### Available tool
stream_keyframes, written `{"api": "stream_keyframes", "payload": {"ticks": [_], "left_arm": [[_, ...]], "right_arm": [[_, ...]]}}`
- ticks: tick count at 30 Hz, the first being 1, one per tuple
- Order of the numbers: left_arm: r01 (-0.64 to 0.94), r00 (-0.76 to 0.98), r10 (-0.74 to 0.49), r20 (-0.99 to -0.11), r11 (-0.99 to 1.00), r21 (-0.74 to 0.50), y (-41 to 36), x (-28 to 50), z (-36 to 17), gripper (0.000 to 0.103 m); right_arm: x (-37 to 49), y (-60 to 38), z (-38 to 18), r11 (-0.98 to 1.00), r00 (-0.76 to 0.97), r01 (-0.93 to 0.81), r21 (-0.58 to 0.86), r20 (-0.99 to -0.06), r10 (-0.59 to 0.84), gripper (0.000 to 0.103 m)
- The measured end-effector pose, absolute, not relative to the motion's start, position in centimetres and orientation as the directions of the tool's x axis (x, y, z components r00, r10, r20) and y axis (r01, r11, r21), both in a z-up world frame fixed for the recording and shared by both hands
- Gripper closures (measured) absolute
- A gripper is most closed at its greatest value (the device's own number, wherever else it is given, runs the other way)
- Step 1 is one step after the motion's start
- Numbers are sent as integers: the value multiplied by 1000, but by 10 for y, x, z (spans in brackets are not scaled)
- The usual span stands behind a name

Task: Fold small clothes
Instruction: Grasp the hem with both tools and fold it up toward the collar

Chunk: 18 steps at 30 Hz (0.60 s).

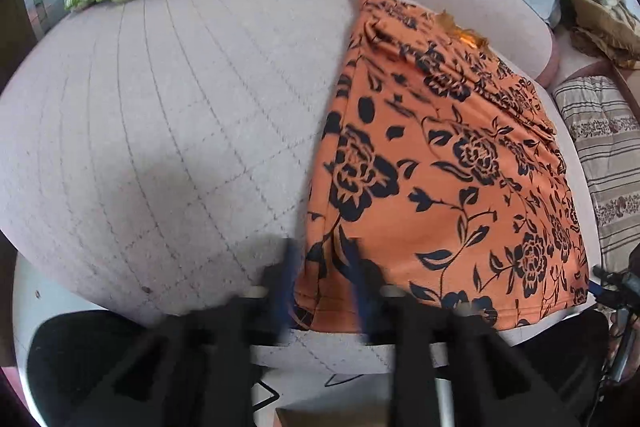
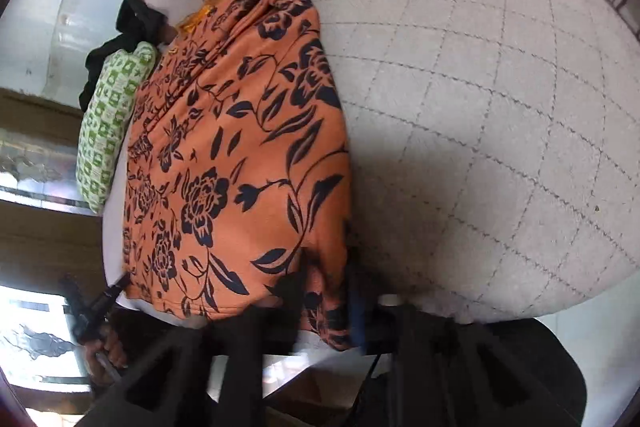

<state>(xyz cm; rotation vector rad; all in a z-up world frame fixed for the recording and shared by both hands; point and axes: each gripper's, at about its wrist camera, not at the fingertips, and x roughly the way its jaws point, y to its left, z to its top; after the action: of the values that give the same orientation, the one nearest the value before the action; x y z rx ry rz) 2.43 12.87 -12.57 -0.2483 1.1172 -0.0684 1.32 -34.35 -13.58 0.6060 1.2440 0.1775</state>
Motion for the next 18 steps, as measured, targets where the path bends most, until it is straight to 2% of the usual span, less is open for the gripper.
{"api": "stream_keyframes", "payload": {"ticks": [1,3,4,5,6,7,8,9,12,14,16,18], "left_arm": [[-60,454,-171,-874,973,-222,128,23,-124,40],[-49,455,-156,-876,979,-200,124,23,-129,41],[-47,429,-162,-888,978,-201,121,26,-135,48],[-43,409,-177,-896,976,-212,119,26,-140,80],[-45,397,-163,-903,979,-197,118,25,-143,93],[-41,401,-163,-901,980,-195,117,25,-142,95],[-38,405,-175,-897,977,-208,115,25,-139,96],[-43,433,-184,-883,974,-224,116,22,-127,96],[-24,497,-207,-843,968,-251,118,16,-97,96],[-34,477,-204,-855,968,-250,120,23,-100,96],[-61,401,-190,-896,970,-234,123,30,-126,96],[-80,346,-175,-922,973,-215,123,33,-147,93]], "right_arm": [[12,-342,-131,831,350,187,523,-826,441,19],[13,-343,-128,844,375,188,503,-831,411,19],[14,-343,-132,840,366,195,506,-832,417,19],[16,-342,-138,831,341,209,516,-835,432,25],[18,-340,-144,832,310,223,508,-846,433,31],[17,-338,-145,845,303,217,488,-857,417,45],[17,-337,-142,837,298,207,506,-848,439,89],[15,-338,-141,820,298,212,531,-835,463,98],[11,-339,-105,827,382,162,539,-807,451,98],[14,-343,-94,815,407,157,558,-789,461,98],[18,-343,-103,823,382,167,543,-805,454,98],[18,-347,-135,789,335,248,561,-815,474,94]]}}
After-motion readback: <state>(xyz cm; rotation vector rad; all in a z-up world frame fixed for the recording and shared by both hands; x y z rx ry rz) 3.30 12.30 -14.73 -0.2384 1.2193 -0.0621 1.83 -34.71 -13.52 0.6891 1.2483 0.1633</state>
